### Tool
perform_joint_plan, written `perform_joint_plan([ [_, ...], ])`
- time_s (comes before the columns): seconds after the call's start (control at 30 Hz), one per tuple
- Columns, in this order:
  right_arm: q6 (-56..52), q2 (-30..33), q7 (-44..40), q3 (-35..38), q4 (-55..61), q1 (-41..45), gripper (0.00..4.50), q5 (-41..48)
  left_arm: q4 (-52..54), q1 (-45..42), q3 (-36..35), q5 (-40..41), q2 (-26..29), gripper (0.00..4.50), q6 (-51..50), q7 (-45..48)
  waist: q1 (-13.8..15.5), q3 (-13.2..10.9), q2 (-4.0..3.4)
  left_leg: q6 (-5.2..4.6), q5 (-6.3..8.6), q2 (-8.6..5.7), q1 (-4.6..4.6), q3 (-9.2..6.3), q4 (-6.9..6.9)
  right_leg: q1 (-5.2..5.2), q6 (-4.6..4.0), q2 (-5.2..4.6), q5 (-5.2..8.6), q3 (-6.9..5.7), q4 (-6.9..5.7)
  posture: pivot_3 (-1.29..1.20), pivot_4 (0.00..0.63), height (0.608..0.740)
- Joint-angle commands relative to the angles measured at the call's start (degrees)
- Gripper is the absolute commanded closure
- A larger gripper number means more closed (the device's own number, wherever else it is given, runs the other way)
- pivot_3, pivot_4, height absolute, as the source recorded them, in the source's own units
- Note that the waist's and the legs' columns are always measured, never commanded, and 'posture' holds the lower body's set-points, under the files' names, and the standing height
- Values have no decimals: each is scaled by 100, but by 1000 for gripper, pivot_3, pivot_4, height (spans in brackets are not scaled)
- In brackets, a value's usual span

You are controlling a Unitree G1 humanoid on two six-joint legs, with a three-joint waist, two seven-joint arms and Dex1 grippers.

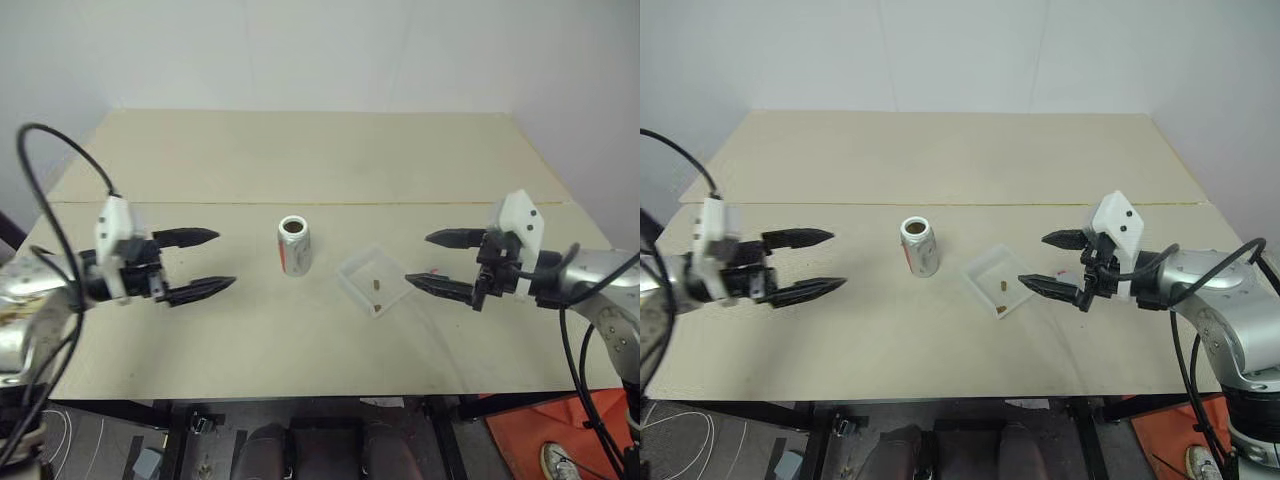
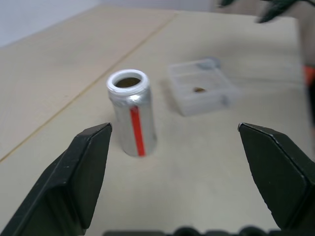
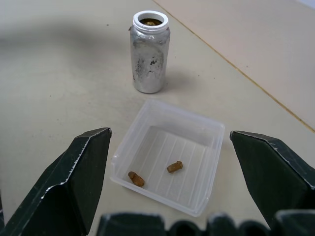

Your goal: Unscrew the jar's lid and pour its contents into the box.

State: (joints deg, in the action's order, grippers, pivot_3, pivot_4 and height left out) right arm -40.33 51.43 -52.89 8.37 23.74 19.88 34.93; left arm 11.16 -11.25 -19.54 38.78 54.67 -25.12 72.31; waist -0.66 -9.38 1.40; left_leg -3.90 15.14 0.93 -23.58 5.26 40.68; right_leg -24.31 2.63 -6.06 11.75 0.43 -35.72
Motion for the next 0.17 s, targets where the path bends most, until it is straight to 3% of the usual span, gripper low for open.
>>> perform_joint_plan([
  [0.03, 298, -14, -98, 35, 114, 46, 0, -44, 365, 481, -703, 271, 209, 46, 27, 353, -4, 0, 0, 0, 0, 1, 2, 1, -3, 0, -1, 0, 1, 1, 1, 0, 150, 740],
  [0.17, 415, -46, -152, -27, 17, 88, 0, -105, 792, 922, -1078, 441, 95, 46, -161, 25, 2, 0, 0, 2, 0, 1, 3, 1, -6, -1, -4, -2, 3, 0, 0, 0, 150, 740],
])
